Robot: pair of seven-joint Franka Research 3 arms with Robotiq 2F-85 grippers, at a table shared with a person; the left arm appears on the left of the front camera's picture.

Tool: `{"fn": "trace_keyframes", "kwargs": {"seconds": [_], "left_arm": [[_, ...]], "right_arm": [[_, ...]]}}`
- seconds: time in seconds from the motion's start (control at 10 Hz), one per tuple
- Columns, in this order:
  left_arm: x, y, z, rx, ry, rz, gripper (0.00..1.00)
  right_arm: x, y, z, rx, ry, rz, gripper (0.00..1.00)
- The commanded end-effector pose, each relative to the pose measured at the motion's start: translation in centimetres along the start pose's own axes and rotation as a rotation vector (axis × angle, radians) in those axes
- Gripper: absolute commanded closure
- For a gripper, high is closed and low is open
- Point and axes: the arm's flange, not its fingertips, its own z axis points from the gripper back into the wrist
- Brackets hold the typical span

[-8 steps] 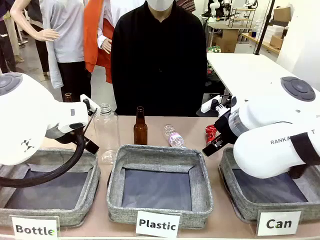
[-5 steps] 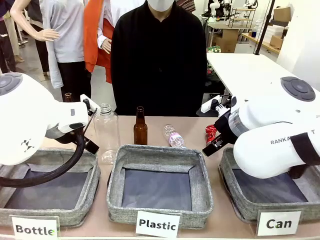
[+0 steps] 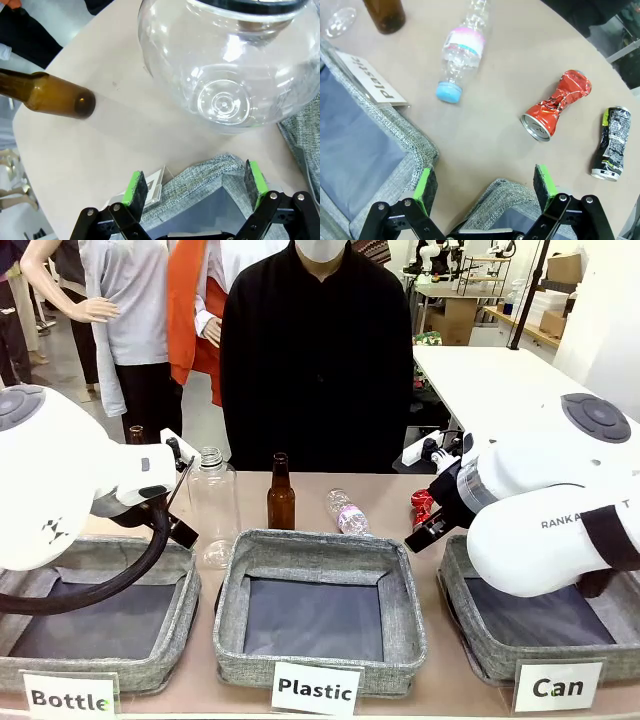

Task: Sort the can waste into the basket.
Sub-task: Pick up the can waste from the table and place it in the right Fabric basket.

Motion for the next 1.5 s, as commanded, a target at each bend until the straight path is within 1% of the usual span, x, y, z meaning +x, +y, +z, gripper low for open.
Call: {"fn": "trace_keyframes", "kwargs": {"seconds": [0.0,1.0,1.1,1.2,1.3,1.4], "left_arm": [[0.0,0.0,0.0,0.0,0.0,-0.001,0.0],[0.0,0.0,0.0,0.0,0.0,-0.001,0.0],[0.0,0.0,0.0,0.0,0.0,0.0,0.0],[-0.5,-0.1,1.7,-0.032,-0.016,-0.011,0.0],[-0.7,-0.8,4.2,-0.098,0.005,-0.032,0.0],[-0.7,-2.0,7.8,-0.104,0.095,-0.02,0.0]], "right_arm": [[0.0,0.0,0.0,0.0,0.0,-0.001,0.0],[0.0,0.0,0.0,0.0,0.0,0.0,0.0],[0.0,0.1,0.9,0.019,-0.007,-0.004,0.0],[-0.1,0.1,2.6,0.041,-0.036,-0.022,0.0],[-0.3,-0.2,5.0,0.07,-0.056,-0.057,0.0],[-0.9,-0.7,8.2,0.124,-0.07,-0.146,0.0]]}}
